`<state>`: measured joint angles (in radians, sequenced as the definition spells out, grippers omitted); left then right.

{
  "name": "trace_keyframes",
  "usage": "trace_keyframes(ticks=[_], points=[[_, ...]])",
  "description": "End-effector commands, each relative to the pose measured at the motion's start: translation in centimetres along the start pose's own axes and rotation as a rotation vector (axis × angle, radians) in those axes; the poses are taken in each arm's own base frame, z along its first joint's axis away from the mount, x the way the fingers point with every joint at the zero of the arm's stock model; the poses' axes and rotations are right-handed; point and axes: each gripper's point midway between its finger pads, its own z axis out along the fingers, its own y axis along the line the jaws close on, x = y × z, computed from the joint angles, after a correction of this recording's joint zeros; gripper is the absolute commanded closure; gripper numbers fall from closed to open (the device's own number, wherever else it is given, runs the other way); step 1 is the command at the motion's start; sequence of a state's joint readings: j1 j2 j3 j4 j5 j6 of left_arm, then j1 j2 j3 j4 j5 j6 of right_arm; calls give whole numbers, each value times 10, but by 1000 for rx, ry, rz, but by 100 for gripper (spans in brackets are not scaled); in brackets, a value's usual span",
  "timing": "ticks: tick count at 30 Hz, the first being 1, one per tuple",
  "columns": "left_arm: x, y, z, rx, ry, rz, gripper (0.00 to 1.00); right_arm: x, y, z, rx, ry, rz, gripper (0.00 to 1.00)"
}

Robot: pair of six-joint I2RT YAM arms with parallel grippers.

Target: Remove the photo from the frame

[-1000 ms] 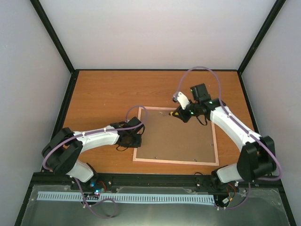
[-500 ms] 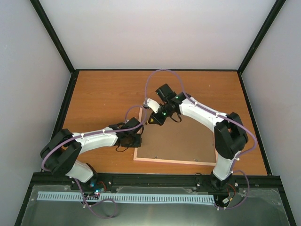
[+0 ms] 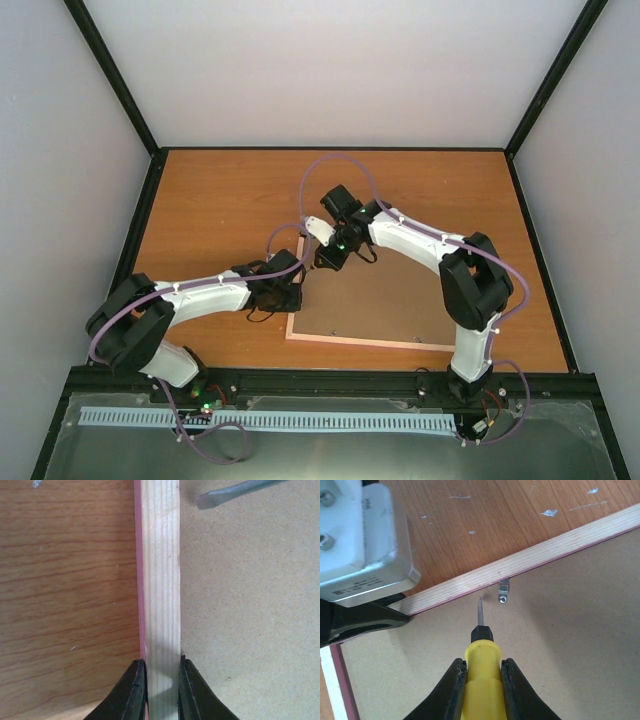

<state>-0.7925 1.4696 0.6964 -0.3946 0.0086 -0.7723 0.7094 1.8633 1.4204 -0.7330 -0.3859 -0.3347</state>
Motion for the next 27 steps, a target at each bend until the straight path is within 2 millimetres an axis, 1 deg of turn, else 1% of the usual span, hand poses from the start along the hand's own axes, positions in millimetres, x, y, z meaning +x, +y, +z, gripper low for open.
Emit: trace_keyframes(ticks=[1, 8, 11, 16, 19, 24, 27], points=[[5, -4, 8, 38, 24, -10, 99, -7, -6, 4, 27, -4, 0, 97], [7, -4, 10, 42, 26, -12, 99, -6, -12, 12, 38, 11, 9, 97], [7, -4, 10, 44, 26, -12, 99, -6, -20, 13, 78, 23, 20, 97], [6, -4, 10, 43, 24, -11, 99, -3, -33, 10, 157, 55, 35, 97], [6, -4, 10, 42, 25, -11, 99, -1, -36, 9, 171, 76, 36, 97], [7, -2, 11, 38, 24, -13, 99, 1, -31, 10, 141, 90, 42, 97], [9, -1, 12, 35, 26, -18, 99, 3, -34, 9, 160, 104, 49, 97]])
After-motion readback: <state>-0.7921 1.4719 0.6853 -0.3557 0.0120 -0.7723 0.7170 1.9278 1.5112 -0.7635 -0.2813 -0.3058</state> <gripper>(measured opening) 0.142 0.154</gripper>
